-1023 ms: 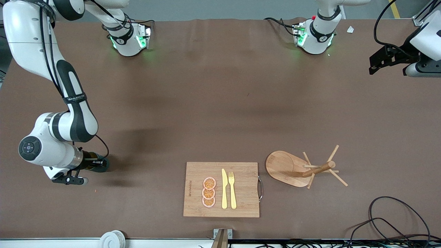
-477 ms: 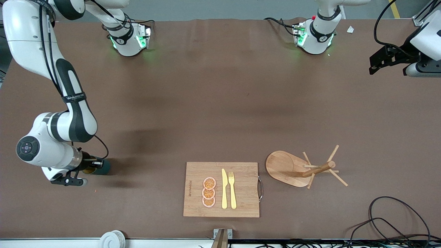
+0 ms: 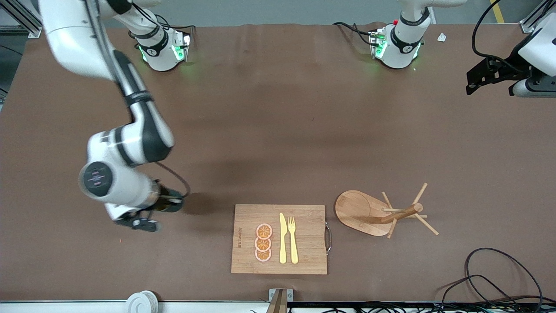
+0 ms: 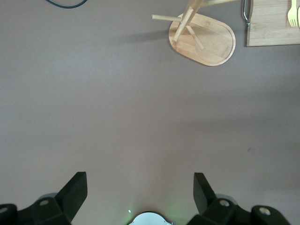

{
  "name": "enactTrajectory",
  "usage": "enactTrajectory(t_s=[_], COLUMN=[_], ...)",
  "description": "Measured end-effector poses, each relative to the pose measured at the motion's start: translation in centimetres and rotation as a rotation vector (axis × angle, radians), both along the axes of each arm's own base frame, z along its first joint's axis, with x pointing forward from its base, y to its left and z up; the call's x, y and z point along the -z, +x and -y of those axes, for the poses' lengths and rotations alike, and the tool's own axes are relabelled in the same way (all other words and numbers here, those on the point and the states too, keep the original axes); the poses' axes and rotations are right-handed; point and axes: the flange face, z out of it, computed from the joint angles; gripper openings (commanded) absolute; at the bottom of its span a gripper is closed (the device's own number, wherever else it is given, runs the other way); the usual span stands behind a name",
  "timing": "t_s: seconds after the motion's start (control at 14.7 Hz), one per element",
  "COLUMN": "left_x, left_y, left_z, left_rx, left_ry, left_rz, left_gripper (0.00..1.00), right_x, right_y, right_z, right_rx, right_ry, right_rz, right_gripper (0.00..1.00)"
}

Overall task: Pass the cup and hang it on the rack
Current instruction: 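Carry the mug toward the table middle while the left gripper approaches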

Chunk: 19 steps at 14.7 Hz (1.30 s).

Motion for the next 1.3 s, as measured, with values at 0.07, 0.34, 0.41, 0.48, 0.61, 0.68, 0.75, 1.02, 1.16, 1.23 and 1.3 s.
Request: enactTrajectory(t_s=[0.07,0.34,0.41,0.48,0.61,0.68,0.75,1.02,1.16,1.23,1.3], left_x=[0.3,2.1,2.7,3.3,4.6,5.3,6.0,8.5,9.1,9.3,9.4], left_y=[0.3,2.0,2.5,2.9,4.0,4.6,5.2,6.8,7.1,7.1,7.0], left_z=[0.1,0.5,0.6,0.7,0.9,1.1,1.2,2.5,2.9,3.2,3.8], left_rx=[0.001,0.005,0.006,0.007,0.008,0.010,0.012,0.029,0.022,0.004,-0.026], left_ry=[0.000,-0.004,-0.007,-0.009,-0.011,-0.011,-0.012,-0.013,-0.011,-0.010,-0.008], left_rz=[0.003,0.003,-0.002,-0.005,-0.002,0.000,0.002,-0.002,-0.010,-0.013,-0.014], left_gripper=[1.00,1.00,1.00,1.00,1.00,1.00,1.00,1.00,1.00,1.00,1.00], right_x=[-0.3,-0.3,0.7,2.0,4.8,6.1,7.0,7.0,6.9,6.6,6.1], right_y=[-1.5,-7.6,-9.3,-11.0,-14.1,-15.3,-16.1,-15.9,-15.3,-14.9,-14.5], right_z=[-4.3,-18.1,-21.4,-24.3,-29.6,-31.7,-33.4,-34.9,-34.5,-34.2,-33.8], right_rx=[0.015,-0.001,-0.012,-0.018,-0.036,-0.034,-0.030,-0.005,0.011,0.016,0.021], right_ry=[0.000,0.059,0.099,0.145,0.200,0.211,0.220,0.232,0.225,0.211,0.192], right_rz=[0.004,0.082,0.093,0.099,0.098,0.096,0.095,0.104,0.105,0.100,0.093], right_gripper=[0.01,0.00,0.00,0.00,0.00,0.00,0.01,0.75,1.00,1.00,1.00])
